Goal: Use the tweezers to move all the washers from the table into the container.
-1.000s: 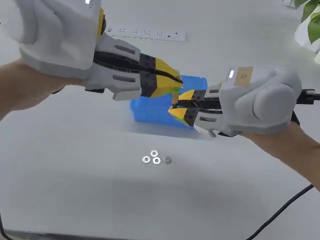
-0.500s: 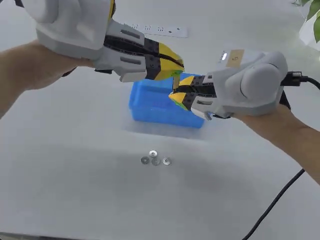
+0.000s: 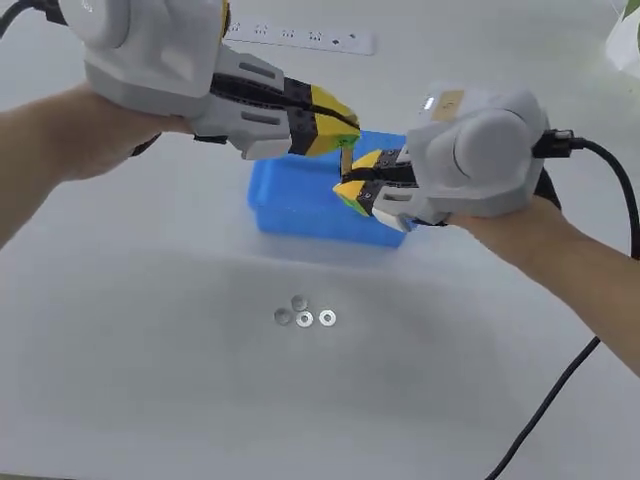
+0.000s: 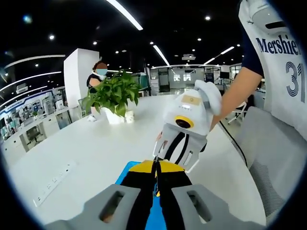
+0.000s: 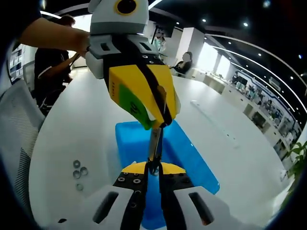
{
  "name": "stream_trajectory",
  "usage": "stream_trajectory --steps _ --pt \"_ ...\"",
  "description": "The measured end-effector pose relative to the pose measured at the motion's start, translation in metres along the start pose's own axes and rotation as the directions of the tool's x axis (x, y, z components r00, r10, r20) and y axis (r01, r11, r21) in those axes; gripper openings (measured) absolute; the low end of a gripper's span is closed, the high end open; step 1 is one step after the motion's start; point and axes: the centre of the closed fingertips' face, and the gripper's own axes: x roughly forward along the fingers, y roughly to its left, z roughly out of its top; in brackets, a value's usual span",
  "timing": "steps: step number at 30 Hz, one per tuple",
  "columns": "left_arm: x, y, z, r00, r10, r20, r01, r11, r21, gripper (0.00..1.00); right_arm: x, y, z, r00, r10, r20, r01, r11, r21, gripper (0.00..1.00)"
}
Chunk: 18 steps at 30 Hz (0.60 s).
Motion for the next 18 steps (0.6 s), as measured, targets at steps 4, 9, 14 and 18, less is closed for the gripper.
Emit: stream_trajectory --steps 4,9,14,18 --pt "0.0004 0.0002 0.0016 1.0000 0.007 0.004 -0.007 1.000 -0.003 0.04 0.0000 -0.0008 0.0001 1.0000 0.003 0.008 -0.003 1.000 0.016 0.10" --pt "0.0009 0.0027 0.0004 0.9999 0.010 0.004 -0.010 1.000 -0.010 0.04 0.0004 -0.0014 -0.0002 0.9999 0.000 0.010 -0.001 1.000 0.026 0.10" --pt "0.0021 0.0024 0.0023 0.9999 0.014 0.004 -0.014 1.000 -0.006 0.04 -0.0014 -0.0033 0.0010 0.9998 -0.008 0.020 0.007 0.999 0.049 0.11" --pt "0.0016 0.0022 0.0038 0.9998 0.017 0.004 -0.017 1.000 -0.003 0.04 -0.0029 -0.0037 0.0035 0.9995 -0.010 0.029 0.009 0.998 0.058 0.12"
